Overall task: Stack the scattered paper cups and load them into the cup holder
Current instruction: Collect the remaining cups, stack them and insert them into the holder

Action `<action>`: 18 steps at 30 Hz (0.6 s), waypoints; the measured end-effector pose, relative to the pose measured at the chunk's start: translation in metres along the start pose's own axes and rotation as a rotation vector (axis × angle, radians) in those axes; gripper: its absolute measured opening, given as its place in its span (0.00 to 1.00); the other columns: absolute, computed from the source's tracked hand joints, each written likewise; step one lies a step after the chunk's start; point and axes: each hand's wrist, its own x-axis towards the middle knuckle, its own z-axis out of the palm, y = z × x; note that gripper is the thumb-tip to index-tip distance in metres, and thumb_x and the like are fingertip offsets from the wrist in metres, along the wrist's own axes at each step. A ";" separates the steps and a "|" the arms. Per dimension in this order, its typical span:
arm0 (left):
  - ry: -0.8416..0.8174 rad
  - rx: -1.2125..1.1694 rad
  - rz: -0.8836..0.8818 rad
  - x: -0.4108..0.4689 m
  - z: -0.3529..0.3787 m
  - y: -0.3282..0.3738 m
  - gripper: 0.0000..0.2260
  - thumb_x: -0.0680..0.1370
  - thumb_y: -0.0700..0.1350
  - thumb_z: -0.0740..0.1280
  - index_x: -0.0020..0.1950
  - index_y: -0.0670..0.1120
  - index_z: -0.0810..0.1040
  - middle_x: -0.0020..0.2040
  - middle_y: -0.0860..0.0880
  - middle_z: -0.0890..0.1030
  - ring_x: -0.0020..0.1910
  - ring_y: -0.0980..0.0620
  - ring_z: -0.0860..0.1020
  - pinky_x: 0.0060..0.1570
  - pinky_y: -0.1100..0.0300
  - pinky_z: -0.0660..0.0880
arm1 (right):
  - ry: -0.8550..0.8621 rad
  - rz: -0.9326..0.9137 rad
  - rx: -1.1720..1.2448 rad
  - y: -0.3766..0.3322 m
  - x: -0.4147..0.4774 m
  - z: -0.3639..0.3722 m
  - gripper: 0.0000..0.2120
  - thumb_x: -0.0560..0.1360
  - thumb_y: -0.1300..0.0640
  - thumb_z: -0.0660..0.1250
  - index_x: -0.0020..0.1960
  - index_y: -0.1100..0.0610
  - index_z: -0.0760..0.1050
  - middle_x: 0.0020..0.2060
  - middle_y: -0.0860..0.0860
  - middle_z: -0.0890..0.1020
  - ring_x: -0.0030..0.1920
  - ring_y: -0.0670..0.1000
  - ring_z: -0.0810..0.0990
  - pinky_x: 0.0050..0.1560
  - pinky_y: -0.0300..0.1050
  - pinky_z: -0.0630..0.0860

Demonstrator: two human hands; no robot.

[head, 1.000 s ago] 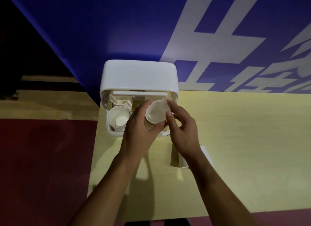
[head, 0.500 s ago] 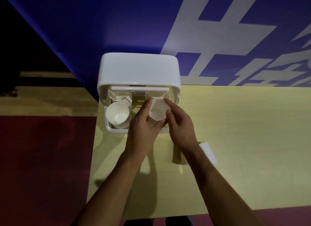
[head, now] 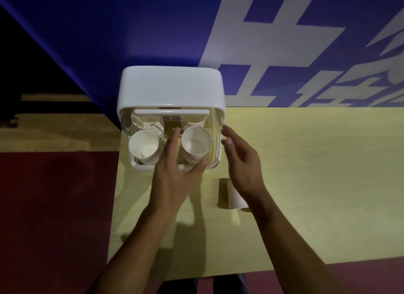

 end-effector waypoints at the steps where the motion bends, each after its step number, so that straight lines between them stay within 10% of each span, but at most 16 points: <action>1: 0.012 0.016 0.022 -0.010 -0.004 0.004 0.41 0.73 0.62 0.75 0.81 0.56 0.61 0.79 0.54 0.68 0.77 0.55 0.68 0.71 0.52 0.72 | 0.048 0.026 0.017 0.004 -0.006 -0.012 0.14 0.85 0.50 0.61 0.68 0.39 0.76 0.64 0.37 0.81 0.66 0.42 0.78 0.66 0.43 0.77; 4: 0.029 0.077 0.183 -0.041 0.004 0.013 0.31 0.76 0.55 0.75 0.76 0.50 0.70 0.73 0.57 0.74 0.72 0.64 0.70 0.68 0.66 0.70 | 0.179 0.170 -0.064 0.032 -0.030 -0.048 0.14 0.84 0.49 0.65 0.67 0.47 0.79 0.61 0.43 0.84 0.61 0.42 0.81 0.63 0.50 0.80; 8: -0.220 0.224 0.496 -0.056 0.052 0.008 0.23 0.76 0.54 0.70 0.70 0.50 0.74 0.68 0.52 0.79 0.65 0.54 0.78 0.60 0.56 0.79 | 0.280 0.307 -0.225 0.077 -0.076 -0.078 0.20 0.81 0.44 0.67 0.69 0.51 0.77 0.61 0.46 0.82 0.58 0.43 0.81 0.57 0.48 0.80; 14: -0.898 0.669 0.644 -0.032 0.108 -0.026 0.40 0.73 0.54 0.74 0.82 0.52 0.61 0.82 0.53 0.59 0.82 0.51 0.52 0.79 0.50 0.58 | 0.286 0.463 -0.281 0.116 -0.113 -0.089 0.42 0.71 0.30 0.70 0.75 0.56 0.70 0.71 0.52 0.75 0.70 0.50 0.73 0.68 0.45 0.69; 18: -1.035 0.956 0.860 -0.011 0.121 -0.039 0.45 0.72 0.51 0.76 0.83 0.58 0.53 0.84 0.54 0.54 0.83 0.47 0.49 0.80 0.50 0.49 | 0.276 0.483 -0.335 0.131 -0.116 -0.087 0.40 0.68 0.35 0.77 0.69 0.60 0.75 0.62 0.56 0.81 0.61 0.55 0.78 0.59 0.44 0.73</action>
